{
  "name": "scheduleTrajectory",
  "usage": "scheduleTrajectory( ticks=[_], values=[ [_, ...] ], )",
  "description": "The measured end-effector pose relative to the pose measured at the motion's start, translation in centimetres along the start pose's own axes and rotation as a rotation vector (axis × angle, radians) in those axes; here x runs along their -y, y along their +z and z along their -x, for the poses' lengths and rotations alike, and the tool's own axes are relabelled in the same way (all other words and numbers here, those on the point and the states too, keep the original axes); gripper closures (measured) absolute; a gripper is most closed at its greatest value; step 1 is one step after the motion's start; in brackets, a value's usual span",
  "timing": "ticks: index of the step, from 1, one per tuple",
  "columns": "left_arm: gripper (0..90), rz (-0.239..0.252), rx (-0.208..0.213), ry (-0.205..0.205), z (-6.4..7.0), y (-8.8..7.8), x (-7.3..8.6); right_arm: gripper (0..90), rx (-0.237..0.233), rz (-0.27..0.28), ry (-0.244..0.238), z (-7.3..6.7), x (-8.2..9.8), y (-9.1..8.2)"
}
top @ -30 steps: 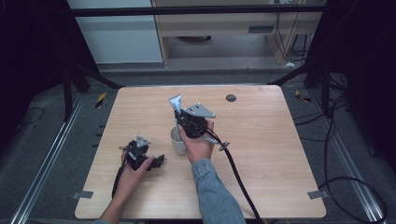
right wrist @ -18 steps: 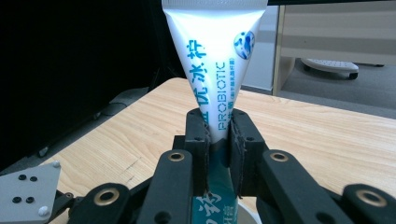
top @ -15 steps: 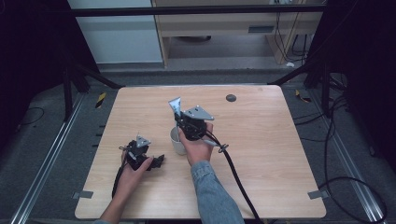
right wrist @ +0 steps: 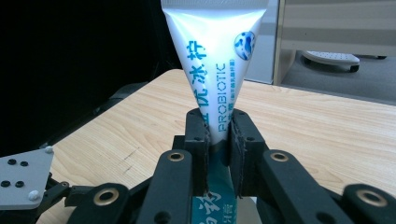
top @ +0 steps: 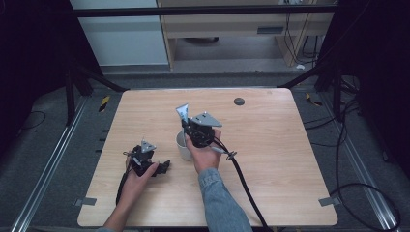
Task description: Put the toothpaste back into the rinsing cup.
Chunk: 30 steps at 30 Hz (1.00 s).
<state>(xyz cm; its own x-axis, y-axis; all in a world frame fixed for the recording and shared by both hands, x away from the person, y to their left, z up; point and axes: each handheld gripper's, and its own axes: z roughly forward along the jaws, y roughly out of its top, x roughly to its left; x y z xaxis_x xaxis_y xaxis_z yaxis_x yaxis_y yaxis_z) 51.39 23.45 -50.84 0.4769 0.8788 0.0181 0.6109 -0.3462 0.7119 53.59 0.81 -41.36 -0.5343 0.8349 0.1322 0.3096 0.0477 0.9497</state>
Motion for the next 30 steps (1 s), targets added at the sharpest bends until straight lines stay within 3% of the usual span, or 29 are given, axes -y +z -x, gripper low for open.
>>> scheduleTrajectory(
  ticks=[30],
  values=[
    [0.0,0.000,0.000,0.000,0.0,0.0,0.0,78.9,-0.005,-0.024,0.002,0.0,1.1,0.3]
  ],
)
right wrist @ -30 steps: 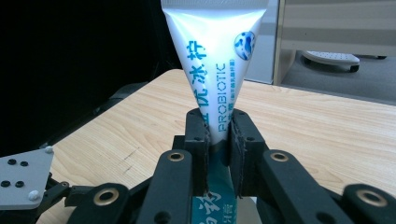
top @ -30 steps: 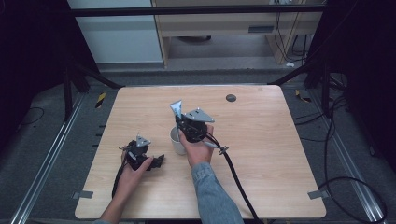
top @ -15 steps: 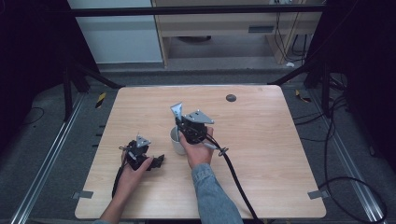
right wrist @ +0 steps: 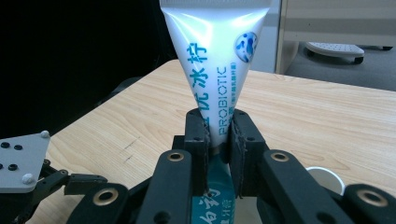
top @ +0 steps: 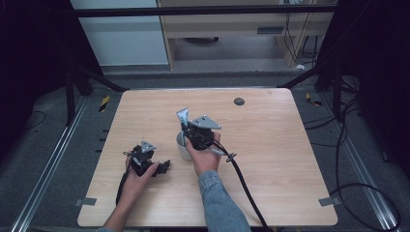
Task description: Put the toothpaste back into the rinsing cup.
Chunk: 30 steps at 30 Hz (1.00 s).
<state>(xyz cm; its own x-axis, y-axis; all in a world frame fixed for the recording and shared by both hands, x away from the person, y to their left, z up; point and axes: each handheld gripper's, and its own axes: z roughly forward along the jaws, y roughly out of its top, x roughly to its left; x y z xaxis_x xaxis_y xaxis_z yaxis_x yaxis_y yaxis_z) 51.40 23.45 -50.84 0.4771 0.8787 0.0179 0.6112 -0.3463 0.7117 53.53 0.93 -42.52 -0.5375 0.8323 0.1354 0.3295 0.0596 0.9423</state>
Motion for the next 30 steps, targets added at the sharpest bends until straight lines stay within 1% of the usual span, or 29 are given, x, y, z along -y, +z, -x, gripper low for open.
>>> scheduleTrajectory(
  ticks=[7,15,23,24,30],
  values=[
    [0.0,0.000,0.000,0.000,0.0,0.0,0.0,78.8,-0.003,-0.001,0.016,0.1,0.4,-0.1],
    [0.0,0.000,0.000,0.000,0.0,0.0,0.0,78.5,-0.002,-0.001,0.021,0.3,0.4,-0.1],
    [0.0,0.000,0.000,0.000,0.0,0.0,0.0,77.9,-0.005,-0.002,0.039,0.6,0.4,-0.1],
    [0.0,0.000,0.000,0.000,0.0,0.0,0.0,77.6,-0.008,-0.004,0.048,0.7,0.3,-0.1],
    [0.0,0.000,0.001,0.000,0.0,0.0,0.0,76.3,-0.016,-0.001,0.065,1.1,0.3,-0.1]
  ],
)
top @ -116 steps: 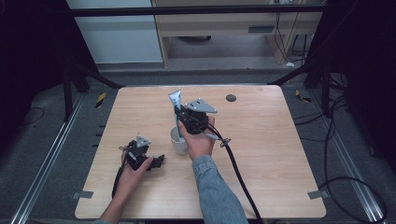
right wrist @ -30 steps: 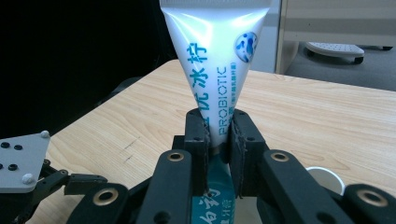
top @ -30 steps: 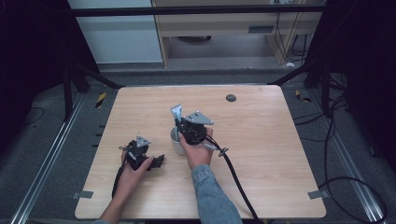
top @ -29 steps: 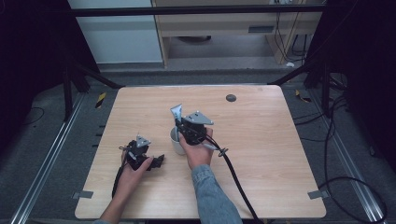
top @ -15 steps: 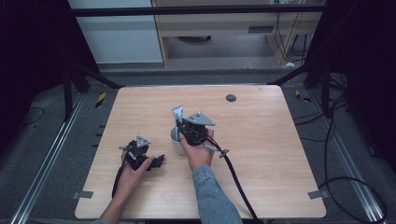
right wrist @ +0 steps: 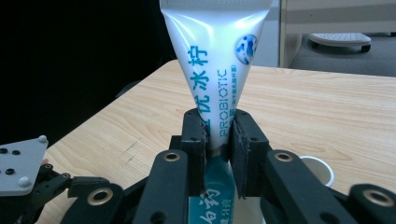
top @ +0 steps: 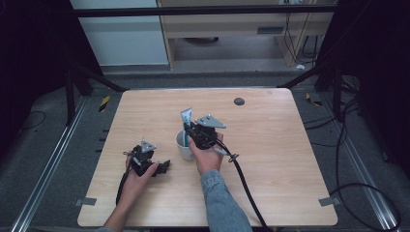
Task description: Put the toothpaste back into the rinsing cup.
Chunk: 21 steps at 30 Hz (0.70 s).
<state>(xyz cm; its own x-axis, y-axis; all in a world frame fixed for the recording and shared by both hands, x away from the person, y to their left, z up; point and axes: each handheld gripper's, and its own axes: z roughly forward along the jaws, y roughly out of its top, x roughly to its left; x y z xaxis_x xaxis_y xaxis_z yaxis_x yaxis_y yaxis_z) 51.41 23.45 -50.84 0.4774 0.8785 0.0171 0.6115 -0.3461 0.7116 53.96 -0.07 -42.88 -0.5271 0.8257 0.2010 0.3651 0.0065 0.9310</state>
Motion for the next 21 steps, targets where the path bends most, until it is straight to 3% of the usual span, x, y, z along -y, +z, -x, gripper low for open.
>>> scheduleTrajectory(
  ticks=[21],
  values=[
    [0.0,0.000,-0.001,0.001,0.00,0.00,0.00,70.3,-0.002,-0.008,0.017,0.19,0.08,0.00]
  ],
)
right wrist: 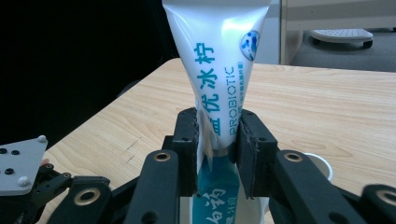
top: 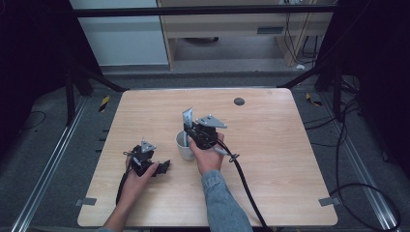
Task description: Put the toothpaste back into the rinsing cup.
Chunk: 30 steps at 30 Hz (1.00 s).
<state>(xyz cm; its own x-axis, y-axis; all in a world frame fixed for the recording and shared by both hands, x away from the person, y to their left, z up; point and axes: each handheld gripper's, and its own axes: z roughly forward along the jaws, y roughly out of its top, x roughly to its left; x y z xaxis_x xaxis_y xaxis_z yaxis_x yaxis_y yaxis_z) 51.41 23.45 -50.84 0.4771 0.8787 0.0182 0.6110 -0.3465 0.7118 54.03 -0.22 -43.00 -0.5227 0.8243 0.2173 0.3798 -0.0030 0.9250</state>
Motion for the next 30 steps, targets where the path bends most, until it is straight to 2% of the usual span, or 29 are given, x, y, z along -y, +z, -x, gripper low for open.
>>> scheduleTrajectory(
  ticks=[10,22,30],
  values=[
    [0.0,0.000,0.000,0.000,0.00,0.00,0.00,67.1,0.001,-0.005,0.000,0.09,-0.01,-0.08],
    [0.0,0.000,0.000,0.000,0.00,0.00,0.00,56.8,0.009,-0.015,0.001,0.18,-0.07,-0.45],
    [0.0,0.000,0.000,0.000,0.00,0.00,0.00,54.9,0.010,-0.017,-0.003,0.17,-0.13,-0.61]
  ],
)
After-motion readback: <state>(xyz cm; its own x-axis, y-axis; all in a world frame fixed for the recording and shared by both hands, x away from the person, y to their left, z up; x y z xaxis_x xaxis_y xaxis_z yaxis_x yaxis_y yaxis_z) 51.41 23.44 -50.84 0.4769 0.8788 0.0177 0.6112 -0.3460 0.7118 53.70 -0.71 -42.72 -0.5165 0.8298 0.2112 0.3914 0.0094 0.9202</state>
